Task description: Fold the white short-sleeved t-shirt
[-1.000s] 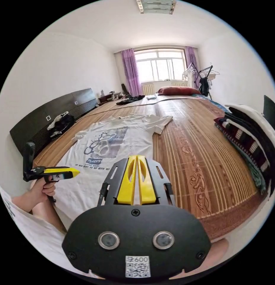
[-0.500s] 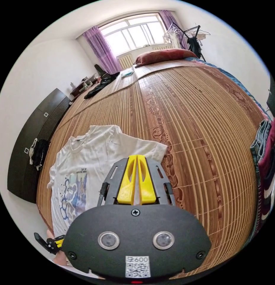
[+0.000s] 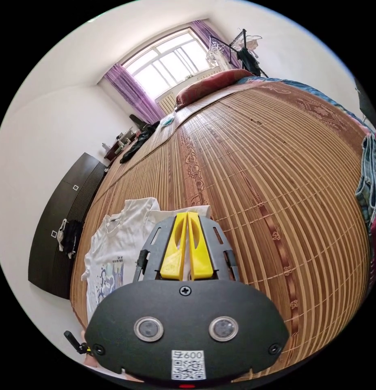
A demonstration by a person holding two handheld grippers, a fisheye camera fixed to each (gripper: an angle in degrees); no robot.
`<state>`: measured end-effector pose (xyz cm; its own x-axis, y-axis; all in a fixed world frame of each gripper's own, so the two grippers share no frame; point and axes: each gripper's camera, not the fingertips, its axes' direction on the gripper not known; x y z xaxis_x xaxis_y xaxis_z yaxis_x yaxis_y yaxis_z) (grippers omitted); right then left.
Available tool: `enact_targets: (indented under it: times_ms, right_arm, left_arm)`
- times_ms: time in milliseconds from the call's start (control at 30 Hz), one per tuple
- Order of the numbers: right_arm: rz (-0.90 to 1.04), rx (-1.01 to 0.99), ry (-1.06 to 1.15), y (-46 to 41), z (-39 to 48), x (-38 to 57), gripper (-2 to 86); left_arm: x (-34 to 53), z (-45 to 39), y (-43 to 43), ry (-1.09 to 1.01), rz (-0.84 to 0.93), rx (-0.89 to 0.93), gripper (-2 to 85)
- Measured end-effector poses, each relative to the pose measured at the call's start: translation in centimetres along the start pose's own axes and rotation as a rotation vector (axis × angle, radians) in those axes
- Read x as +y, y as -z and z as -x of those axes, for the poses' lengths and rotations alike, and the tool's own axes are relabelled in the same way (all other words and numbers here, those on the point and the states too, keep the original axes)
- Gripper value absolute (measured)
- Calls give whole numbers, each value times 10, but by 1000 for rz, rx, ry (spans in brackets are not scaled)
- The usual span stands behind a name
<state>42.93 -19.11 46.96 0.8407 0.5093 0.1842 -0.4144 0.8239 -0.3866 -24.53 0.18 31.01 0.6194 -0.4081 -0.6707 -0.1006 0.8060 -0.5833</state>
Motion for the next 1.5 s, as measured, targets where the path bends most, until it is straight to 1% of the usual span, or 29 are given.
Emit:
enact_targets:
  times_ms: [33, 100, 167, 267, 300, 333, 367, 433, 467, 500, 533, 600, 633, 667, 700, 733, 767, 833, 933, 1000, 1167, 1233, 1267, 1300, 1333, 1367, 1433, 1467, 1500]
  right_arm:
    - [-11, -16, -19, 2, -4, -1, -9]
    - [-27, -34, -42, 3, -6, -2, -9]
    - [-35, -35, -43, 4, -3, -4, -9]
    - [-8, -17, -7, 1, 8, -9, -9]
    - [-4, -6, 3, 1, 11, -10, -9]
    - [4, 22, 25, 0, 19, -11, -9]
    - [6, 52, 44, -2, 27, -12, -9]
    - [15, 101, 88, -5, 41, -12, -9]
    - [26, 129, 112, -8, 48, -12, -9]
    - [31, 140, 121, -10, 51, -13, -9]
    - [45, 165, 154, -14, 58, -14, -9]
    - [71, 206, 211, -21, 70, -16, -9]
    - [96, 236, 268, -26, 80, -17, -9]
    - [119, 273, 341, -31, 91, -16, -9]
    - [125, 290, 370, -33, 95, -15, -9]
    - [129, 321, 423, -37, 102, -13, -9]
    - [126, 345, 455, -42, 106, -12, -9]
    - [119, 337, 457, -45, 105, -16, -8]
    - [111, 300, 421, -49, 102, -25, -8]
    - [104, 318, 423, -54, 105, -28, -8]
    - [76, 473, 560, -78, 140, -15, -9]
    - [64, 452, 550, -74, 138, -15, -9]
    - [12, 466, 505, -64, 134, -14, -9]
    - [-24, 455, 487, -57, 131, -13, -9]
    - [-110, 398, 472, -38, 127, -8, -9]
    - [-167, 316, 495, -24, 125, -3, -9]
    - [-106, 197, 564, -20, 128, -9, -9]
    - [-125, 201, 607, -18, 139, -11, -9]
    - [-149, 199, 623, -18, 147, -11, -9]
  left_arm:
    - [16, 13, 9, 16, -17, 78, 4]
    - [38, 31, 27, 110, -67, 145, 3]
    - [52, 35, 48, 155, -100, 125, 2]
    - [37, 14, 91, 21, -165, -177, 1]
    - [14, 4, 104, -51, -198, -336, 1]
    - [0, 1, 109, -65, -222, -412, 1]
    - [-33, -2, 115, -88, -278, -531, 1]
    - [-115, 2, 108, -211, -319, -675, 1]
    - [-138, 6, 103, -220, -329, -719, 2]
    - [-185, 18, 94, -169, -358, -826, 2]
    - [-235, 31, 81, -119, -340, -942, 3]
    - [-301, 57, 52, -67, -239, -1092, 4]
    - [-334, 77, 32, -28, -165, -1124, 4]
    - [-346, 87, 21, -33, -101, -1110, 5]
    - [-363, 110, 1, 6, 38, -1098, 5]
    - [-365, 109, -1, -13, 11, -1115, 5]
    - [-367, 109, -2, -5, -23, -1184, 6]
    - [-366, 112, -11, -44, -59, -1227, 6]
    - [-367, 109, -23, -103, -55, -1272, 6]
    - [-369, 104, -40, -161, -47, -1339, 7]
    - [-370, 98, -56, -185, -61, -1392, 7]
    - [-364, 97, -47, -162, -99, -1331, 7]
    - [-362, 97, -42, -145, -121, -1316, 7]
    - [-356, 98, -27, -51, -212, -1330, 7]
    - [-353, 98, -18, -11, -258, -1316, 6]
    - [-344, 98, 0, 20, -334, -1234, 6]
    - [-328, 86, 28, -30, -514, -1093, 6]
    - [-326, 79, 32, -68, -563, -1063, 6]
    - [-331, 64, 29, -185, -562, -1003, 5]
